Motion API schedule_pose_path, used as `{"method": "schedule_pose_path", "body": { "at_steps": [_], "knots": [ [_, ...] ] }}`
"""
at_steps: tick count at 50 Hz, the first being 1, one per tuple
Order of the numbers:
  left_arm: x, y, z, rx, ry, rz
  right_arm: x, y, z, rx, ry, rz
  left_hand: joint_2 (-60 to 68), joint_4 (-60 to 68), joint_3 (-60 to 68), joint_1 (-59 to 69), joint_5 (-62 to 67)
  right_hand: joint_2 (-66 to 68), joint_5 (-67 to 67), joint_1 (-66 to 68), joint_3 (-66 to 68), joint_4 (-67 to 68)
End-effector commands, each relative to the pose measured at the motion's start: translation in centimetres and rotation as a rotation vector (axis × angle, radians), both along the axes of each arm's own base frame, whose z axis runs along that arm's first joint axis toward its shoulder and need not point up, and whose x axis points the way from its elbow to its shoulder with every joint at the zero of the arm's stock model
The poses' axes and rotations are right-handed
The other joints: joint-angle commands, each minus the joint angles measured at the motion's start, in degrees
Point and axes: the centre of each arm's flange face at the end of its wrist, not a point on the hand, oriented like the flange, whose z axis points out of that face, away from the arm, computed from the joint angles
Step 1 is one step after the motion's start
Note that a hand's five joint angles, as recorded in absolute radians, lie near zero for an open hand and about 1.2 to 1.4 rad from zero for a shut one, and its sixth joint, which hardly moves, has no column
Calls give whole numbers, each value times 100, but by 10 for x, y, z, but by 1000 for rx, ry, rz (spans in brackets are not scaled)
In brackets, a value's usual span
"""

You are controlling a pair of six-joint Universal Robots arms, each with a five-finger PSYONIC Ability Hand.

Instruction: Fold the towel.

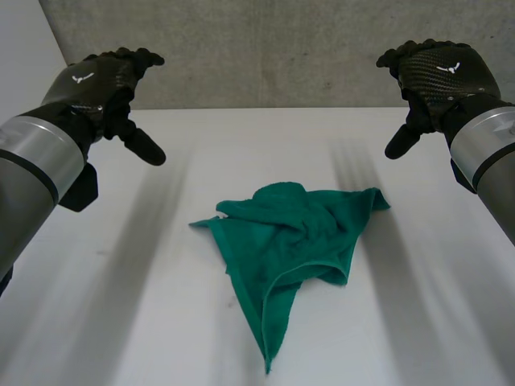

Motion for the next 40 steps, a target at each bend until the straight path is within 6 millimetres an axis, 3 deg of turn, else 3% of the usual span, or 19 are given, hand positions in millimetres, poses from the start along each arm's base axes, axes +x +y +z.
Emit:
{"method": "schedule_pose_path", "body": {
  "at_steps": [1, 10, 11, 13, 15, 24, 28, 32, 35, 40],
  "knots": [
    [-18, 19, -16, 55, -21, -75, -1, -2, 2, -13, 15, -3, 42, 22, -24, 205, -60, -263, -297, -32, -204, -298],
    [-61, 73, -60, 184, -84, -240, -5, -2, 2, -58, 141, -23, 93, 72, 27, 256, -10, -263, -297, -32, -204, -298],
    [-71, 87, -75, 232, -88, -258, -6, -2, 0, -56, 154, -29, 176, 156, 110, 339, 74, -263, -297, -32, -204, -298],
    [-73, 90, -79, 247, -84, -254, -7, -1, -3, -50, 176, -32, 210, 190, 144, 373, 108, -263, -297, -32, -204, -298],
    [-80, 97, -101, 323, -76, -234, -8, 1, -11, -33, 197, -31, 327, 307, 261, 491, 225, -263, -297, -32, -204, -298],
    [-95, 99, -162, 510, -69, -194, -26, -1, -36, 46, 232, -65, 630, 610, 564, 793, 527, -263, -297, -32, -204, -298],
    [-100, 94, -178, 543, -67, -162, -30, 4, -43, 65, 236, -70, 1000, 980, 934, 1164, 898, -263, -297, -32, -204, -298],
    [-107, 84, -192, 542, -76, -124, -36, 6, -51, 76, 239, -85, 3030, 3009, 2964, 3193, 2927, -263, -297, -32, -204, -298],
    [-112, 76, -194, 504, -61, -92, -41, 4, -57, 81, 239, -102, 6744, 6724, 6678, 6908, 6642, -263, -297, -32, -204, -298],
    [-113, 63, -182, 445, -18, -68, -52, 1, -67, 122, 242, -135, 6869, 6849, 6803, 7033, 6767, -263, -297, -32, -204, -298]
  ]
}}
